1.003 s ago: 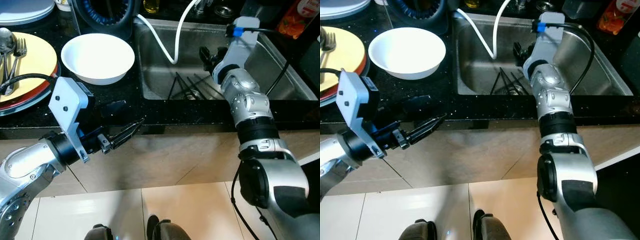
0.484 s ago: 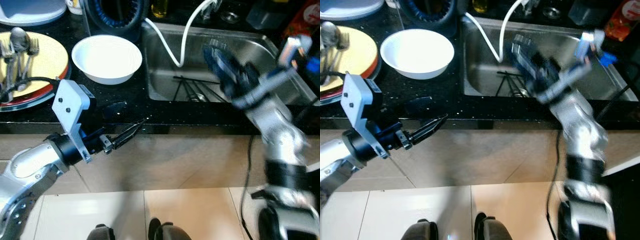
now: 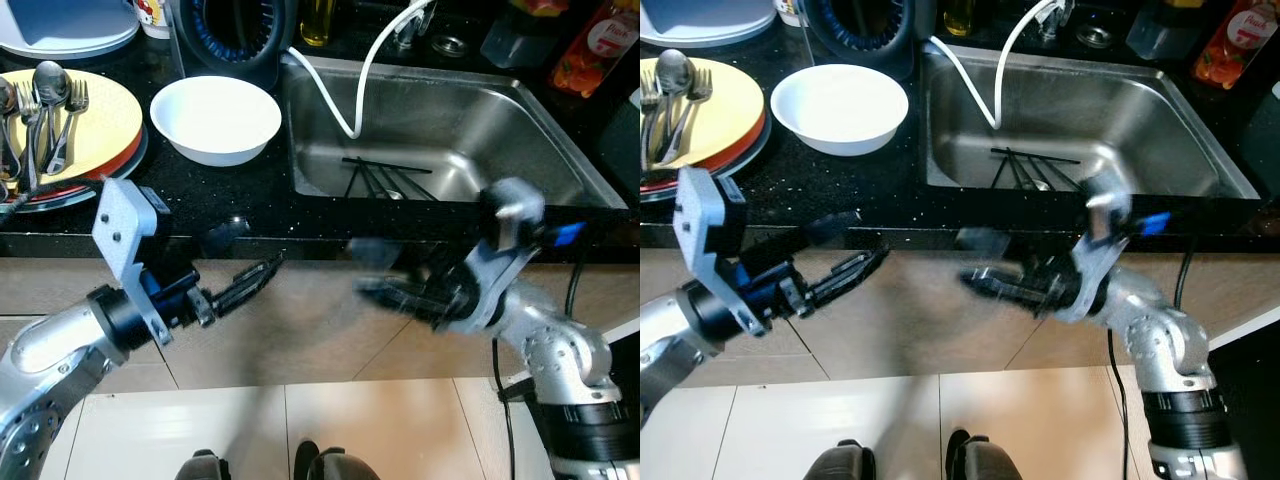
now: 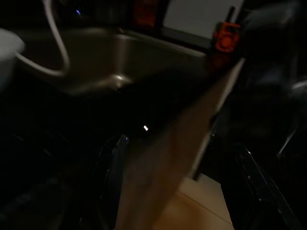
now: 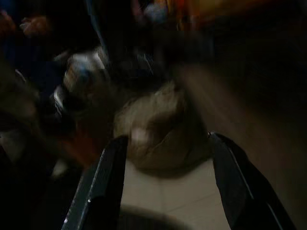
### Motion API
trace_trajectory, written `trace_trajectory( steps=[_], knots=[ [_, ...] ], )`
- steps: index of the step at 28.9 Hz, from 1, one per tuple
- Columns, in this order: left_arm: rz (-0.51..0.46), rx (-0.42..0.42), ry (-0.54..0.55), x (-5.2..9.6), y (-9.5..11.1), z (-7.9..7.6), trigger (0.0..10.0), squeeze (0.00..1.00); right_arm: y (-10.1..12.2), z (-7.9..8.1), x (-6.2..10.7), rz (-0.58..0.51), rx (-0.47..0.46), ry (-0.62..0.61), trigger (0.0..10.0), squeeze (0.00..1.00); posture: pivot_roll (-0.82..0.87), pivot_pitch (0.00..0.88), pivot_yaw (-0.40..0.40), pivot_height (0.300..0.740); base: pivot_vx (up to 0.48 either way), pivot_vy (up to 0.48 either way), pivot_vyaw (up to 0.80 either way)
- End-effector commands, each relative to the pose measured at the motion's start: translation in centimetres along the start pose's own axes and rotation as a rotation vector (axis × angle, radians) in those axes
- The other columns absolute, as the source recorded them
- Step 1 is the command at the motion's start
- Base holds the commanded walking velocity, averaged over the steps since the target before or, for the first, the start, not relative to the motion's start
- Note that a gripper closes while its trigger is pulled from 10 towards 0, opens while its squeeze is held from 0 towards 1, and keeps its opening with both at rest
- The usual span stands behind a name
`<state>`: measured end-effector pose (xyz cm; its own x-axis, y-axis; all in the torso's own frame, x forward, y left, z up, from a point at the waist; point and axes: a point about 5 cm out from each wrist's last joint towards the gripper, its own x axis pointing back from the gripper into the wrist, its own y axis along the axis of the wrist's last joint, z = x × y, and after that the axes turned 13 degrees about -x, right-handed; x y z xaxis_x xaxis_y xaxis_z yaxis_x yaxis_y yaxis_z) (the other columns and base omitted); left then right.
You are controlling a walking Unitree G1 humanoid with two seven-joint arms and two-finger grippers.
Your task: Kitchen organization
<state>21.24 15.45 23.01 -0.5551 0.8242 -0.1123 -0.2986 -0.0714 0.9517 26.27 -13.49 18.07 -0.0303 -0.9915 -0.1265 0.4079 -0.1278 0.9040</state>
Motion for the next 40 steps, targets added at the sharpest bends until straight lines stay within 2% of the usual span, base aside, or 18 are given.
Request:
trace_trajectory(
  steps=[1,3,8,9,10,14,15,19,21,23,24,25,26,30,35,36,38,40],
  knots=[
    [0.001,0.029,-0.026,0.0,-0.5,-0.5,10.0,0.00,-1.9,-1.0,0.4,0.103,-0.022,-0.081,10.0,0.00,0.17,0.158,-0.097,0.740,0.000,0.000,0.00],
    [0.013,0.033,-0.029,0.1,-0.8,-0.5,10.0,0.00,-2.7,-1.5,0.4,0.135,-0.033,-0.122,10.0,0.00,0.17,0.156,-0.097,0.740,0.000,0.000,0.00],
    [0.067,0.080,-0.014,0.6,-2.7,-0.7,10.0,0.00,-6.0,-4.6,1.7,0.195,-0.093,-0.352,10.0,0.00,0.18,0.151,-0.101,0.740,0.000,0.000,0.00],
    [0.067,0.080,-0.014,0.6,-2.7,-0.7,10.0,0.00,-6.0,-4.6,1.7,0.195,-0.093,-0.352,10.0,0.00,0.18,0.151,-0.101,0.740,0.000,0.000,0.00],
    [0.101,0.112,-0.004,0.9,-4.0,-0.8,10.0,0.00,-7.4,-5.4,2.4,0.219,-0.129,-0.426,10.0,0.00,0.18,0.150,-0.102,0.740,0.000,0.000,0.00],
    [0.150,0.147,-0.001,1.3,-5.7,-1.1,10.0,0.00,-8.9,-5.8,3.1,0.244,-0.165,-0.487,10.0,0.00,0.18,0.147,-0.100,0.740,0.000,0.000,0.00],
    [0.185,0.184,0.004,1.7,-7.1,-1.5,10.0,0.00,-10.3,-6.1,3.9,0.287,-0.185,-0.551,10.0,0.00,0.17,0.143,-0.098,0.740,0.000,0.000,0.00],
    [0.217,0.203,0.008,2.1,-8.4,-1.7,10.0,0.00,-12.1,-6.5,4.9,0.375,-0.195,-0.620,10.0,0.00,0.17,0.144,-0.096,0.740,0.000,0.000,0.00],
    [0.228,0.219,0.016,2.1,-9.2,-1.9,10.0,0.00,-15.2,-6.9,7.0,0.490,-0.233,-0.809,10.0,0.00,0.17,0.146,-0.093,0.740,0.000,0.000,0.00],
    [0.248,0.239,0.017,2.1,-9.9,-2.1,10.0,0.00,-16.4,-7.2,8.2,0.489,-0.260,-0.960,10.0,0.00,0.17,0.146,-0.089,0.740,0.000,0.000,0.00],
    [0.248,0.239,0.017,2.1,-9.9,-2.1,10.0,0.00,-16.4,-7.2,8.2,0.489,-0.260,-0.960,10.0,0.00,0.17,0.146,-0.089,0.740,0.000,0.000,0.00],
    [0.286,0.255,0.020,2.4,-11.1,-2.4,10.0,0.00,-17.2,-7.3,9.1,0.495,-0.265,-1.079,10.0,0.00,0.17,0.146,-0.088,0.740,0.000,0.000,0.00],
    [0.306,0.265,0.025,2.5,-11.7,-2.6,10.0,0.00,-17.6,-7.3,9.4,0.503,-0.268,-1.124,10.0,0.00,0.17,0.145,-0.086,0.740,0.000,0.000,0.00],
    [0.344,0.299,0.069,3.1,-13.5,-2.7,10.0,0.00,-18.7,-7.1,10.2,0.508,-0.290,-1.232,10.0,0.00,0.17,0.144,-0.084,0.740,0.000,0.000,0.00],
    [0.494,0.302,0.312,3.9,-18.1,-1.2,10.0,0.00,-20.8,-6.2,11.6,0.497,-0.351,-1.440,10.0,0.00,0.17,0.136,-0.081,0.740,0.000,0.000,0.00],
    [0.494,0.302,0.312,3.9,-18.1,-1.2,10.0,0.00,-20.8,-6.2,11.6,0.497,-0.351,-1.440,10.0,0.00,0.17,0.136,-0.081,0.740,0.000,0.000,0.00],
    [0.563,0.312,0.360,4.2,-20.2,-1.4,10.0,0.00,-22.1,-5.5,12.1,0.498,-0.390,-1.536,10.0,0.00,0.17,0.132,-0.076,0.740,0.000,0.000,0.00],
    [0.590,0.331,0.381,4.4,-21.0,-1.6,10.0,0.00,-22.5,-5.2,12.2,0.497,-0.407,-1.560,10.0,0.00,0.17,0.128,-0.073,0.740,0.000,0.000,0.00]
  ],
)
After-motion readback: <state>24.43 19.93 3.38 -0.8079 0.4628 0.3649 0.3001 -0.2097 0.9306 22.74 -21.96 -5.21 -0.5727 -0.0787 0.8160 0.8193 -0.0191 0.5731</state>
